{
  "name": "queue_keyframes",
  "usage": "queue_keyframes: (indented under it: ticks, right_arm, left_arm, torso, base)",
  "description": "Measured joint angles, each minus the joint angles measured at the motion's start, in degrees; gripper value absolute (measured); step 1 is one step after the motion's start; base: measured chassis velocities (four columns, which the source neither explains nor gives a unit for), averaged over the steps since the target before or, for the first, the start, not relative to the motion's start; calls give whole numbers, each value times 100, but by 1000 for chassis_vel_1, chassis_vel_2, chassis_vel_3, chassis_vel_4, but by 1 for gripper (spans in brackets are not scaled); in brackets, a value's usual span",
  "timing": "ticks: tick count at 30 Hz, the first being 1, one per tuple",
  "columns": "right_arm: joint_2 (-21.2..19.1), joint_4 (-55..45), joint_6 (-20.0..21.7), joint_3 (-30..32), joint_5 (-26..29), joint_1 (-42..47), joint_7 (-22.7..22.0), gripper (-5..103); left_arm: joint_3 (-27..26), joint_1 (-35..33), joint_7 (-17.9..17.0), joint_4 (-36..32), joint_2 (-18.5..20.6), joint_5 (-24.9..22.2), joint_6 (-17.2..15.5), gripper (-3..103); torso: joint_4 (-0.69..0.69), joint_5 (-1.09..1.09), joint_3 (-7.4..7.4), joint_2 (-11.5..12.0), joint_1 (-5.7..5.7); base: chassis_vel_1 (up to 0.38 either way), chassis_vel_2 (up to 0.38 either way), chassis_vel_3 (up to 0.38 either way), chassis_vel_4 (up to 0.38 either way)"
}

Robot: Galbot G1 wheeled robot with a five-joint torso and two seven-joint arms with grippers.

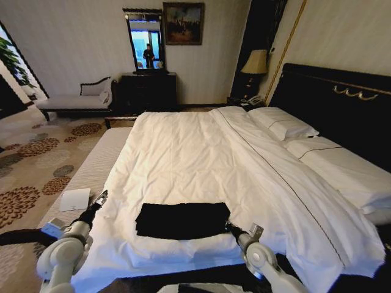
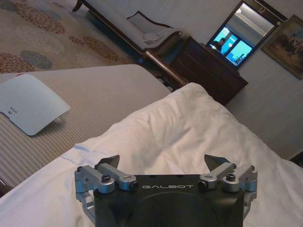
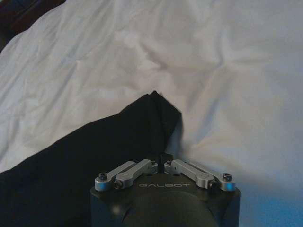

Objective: Fold the clothes on the bed.

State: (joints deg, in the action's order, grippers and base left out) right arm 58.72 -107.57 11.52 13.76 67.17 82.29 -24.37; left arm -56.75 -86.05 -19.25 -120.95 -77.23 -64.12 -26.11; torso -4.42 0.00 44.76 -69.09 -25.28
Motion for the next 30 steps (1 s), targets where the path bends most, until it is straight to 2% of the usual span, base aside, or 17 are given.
queue_keyframes:
  ticks: [6,11,14,22,29,30]
  right_arm:
    - [-58,-273,-30,137,143,-10,9,1]
    - [-305,-878,95,499,549,41,-155,1]
    - [-552,-1092,293,866,746,119,-344,1]
    - [-1177,-936,420,1511,918,190,-436,1]
    - [-1089,-1003,339,1303,699,108,-312,1]
    - [-1031,-1025,188,1121,496,61,-27,1]
  left_arm:
    - [-18,-2,-2,0,7,-8,0,100]
    - [-11,19,-9,0,-2,-13,1,100]
    - [3,42,-16,-1,-5,-16,0,100]
    - [-65,42,-20,-9,21,-54,-4,100]
    - [-155,139,-49,90,57,-62,-2,100]
    - [-239,176,-72,150,138,-90,8,100]
  torso:
    - [0,0,0,0,0]
    - [1,0,0,0,-1]
    - [1,-1,0,0,-1]
    - [0,0,0,0,-1]
    - [-1,0,0,0,-1]
    - [-1,0,0,0,-1]
  base:
    - [0,0,0,0]
    - [0,0,0,0]
    - [0,0,0,0]
    - [0,0,0,0]
    - [0,0,0,0]
    - [0,0,0,0]
